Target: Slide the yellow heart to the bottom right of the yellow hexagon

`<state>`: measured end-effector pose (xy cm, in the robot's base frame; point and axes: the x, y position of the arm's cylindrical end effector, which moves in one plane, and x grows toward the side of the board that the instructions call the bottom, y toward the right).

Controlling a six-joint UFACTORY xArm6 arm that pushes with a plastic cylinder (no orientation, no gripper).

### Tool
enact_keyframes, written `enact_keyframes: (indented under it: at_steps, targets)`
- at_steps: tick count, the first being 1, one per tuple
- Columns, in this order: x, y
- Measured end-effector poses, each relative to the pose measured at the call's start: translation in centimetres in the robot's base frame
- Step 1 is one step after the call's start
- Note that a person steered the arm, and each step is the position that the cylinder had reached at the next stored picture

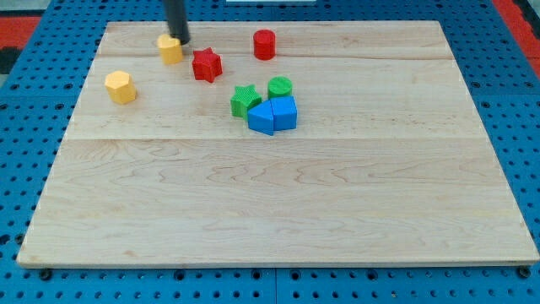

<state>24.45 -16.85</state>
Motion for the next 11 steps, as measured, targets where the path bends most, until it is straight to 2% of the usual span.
enact_keyframes:
  at_steps: [2, 5, 7, 8, 9, 11]
  targets:
    - [5.5, -1.9]
    - [10.4, 1.8]
    - [9.7, 2.4]
    - [7.9, 3.0]
    - [6.8, 1.7]
    - [7.6, -3.8]
